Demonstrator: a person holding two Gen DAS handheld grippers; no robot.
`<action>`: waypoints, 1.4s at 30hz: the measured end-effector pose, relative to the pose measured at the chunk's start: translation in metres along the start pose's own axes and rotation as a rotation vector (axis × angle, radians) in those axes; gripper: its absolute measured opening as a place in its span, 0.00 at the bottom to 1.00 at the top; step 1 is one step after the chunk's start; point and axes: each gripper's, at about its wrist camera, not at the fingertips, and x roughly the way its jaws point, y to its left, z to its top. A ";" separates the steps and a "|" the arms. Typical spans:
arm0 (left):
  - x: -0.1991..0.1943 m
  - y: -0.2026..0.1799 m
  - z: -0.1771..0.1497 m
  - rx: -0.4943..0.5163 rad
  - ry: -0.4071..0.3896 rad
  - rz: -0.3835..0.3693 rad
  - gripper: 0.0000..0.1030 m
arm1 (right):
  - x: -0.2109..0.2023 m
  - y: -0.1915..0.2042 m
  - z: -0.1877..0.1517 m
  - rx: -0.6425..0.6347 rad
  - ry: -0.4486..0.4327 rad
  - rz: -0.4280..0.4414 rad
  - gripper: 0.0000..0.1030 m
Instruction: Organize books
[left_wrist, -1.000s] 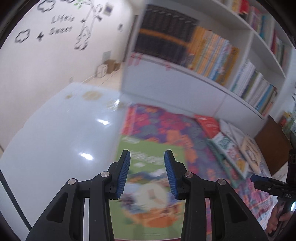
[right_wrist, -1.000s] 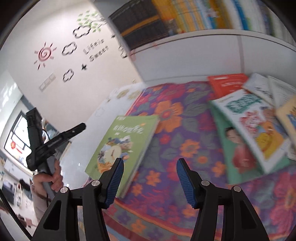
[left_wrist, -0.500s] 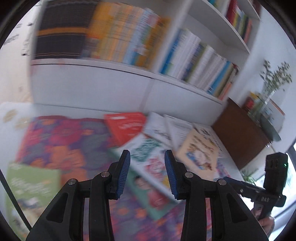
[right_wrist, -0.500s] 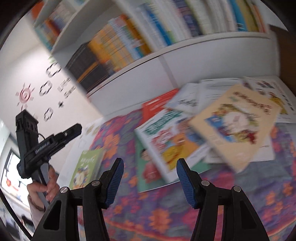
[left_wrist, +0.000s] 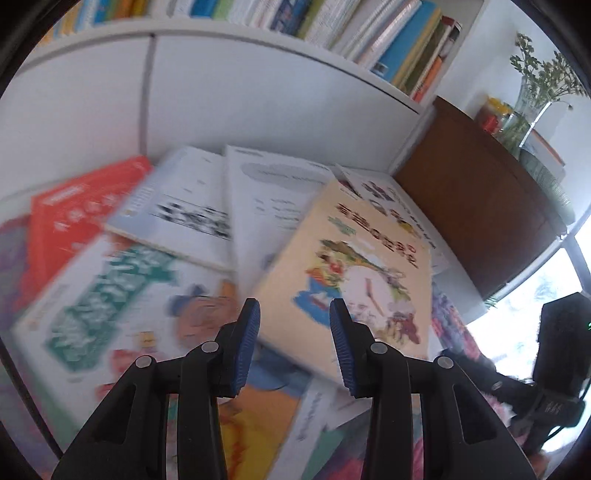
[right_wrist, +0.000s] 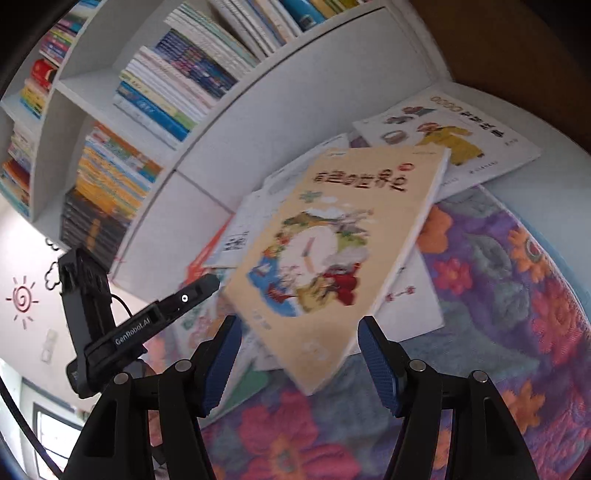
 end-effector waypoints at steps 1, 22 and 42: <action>0.007 -0.002 -0.001 0.001 0.005 -0.010 0.35 | 0.004 -0.004 -0.001 0.010 0.005 -0.004 0.62; 0.014 -0.003 0.004 -0.007 -0.068 0.042 0.35 | 0.019 -0.013 -0.007 0.019 -0.011 0.014 0.62; 0.025 -0.006 0.019 -0.019 -0.019 -0.014 0.31 | 0.015 -0.020 -0.008 0.063 -0.028 0.079 0.64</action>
